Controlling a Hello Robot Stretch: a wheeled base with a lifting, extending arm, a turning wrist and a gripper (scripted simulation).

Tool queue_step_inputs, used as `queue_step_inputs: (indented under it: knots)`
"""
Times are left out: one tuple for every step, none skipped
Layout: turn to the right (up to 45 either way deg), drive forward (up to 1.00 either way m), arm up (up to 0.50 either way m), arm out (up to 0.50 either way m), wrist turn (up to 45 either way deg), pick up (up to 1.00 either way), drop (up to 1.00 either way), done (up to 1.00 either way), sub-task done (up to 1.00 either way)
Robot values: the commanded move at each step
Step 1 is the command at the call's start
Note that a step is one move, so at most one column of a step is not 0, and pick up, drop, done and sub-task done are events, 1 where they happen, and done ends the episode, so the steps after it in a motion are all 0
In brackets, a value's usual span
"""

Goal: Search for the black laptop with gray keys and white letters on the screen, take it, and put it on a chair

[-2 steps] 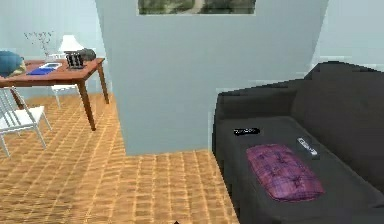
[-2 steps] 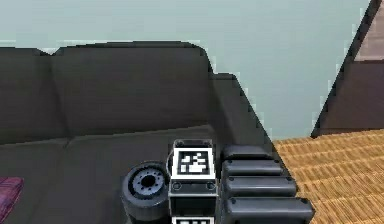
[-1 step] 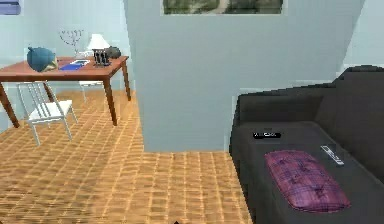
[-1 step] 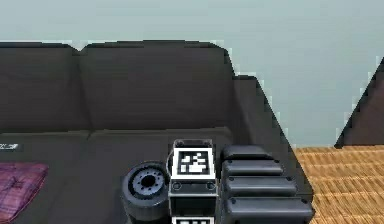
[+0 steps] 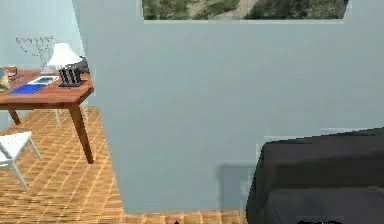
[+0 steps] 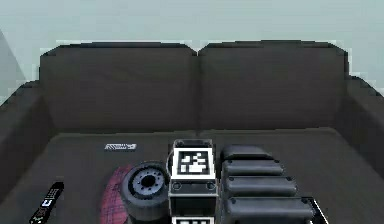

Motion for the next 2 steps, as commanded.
queue_step_inputs:
  knots:
    - [-45.0, 0.0, 0.0, 0.0, 0.0, 0.0, 0.0, 0.0, 0.0]
    - [-6.0, 0.0, 0.0, 0.0, 0.0, 0.0, 0.0, 0.0, 0.0]
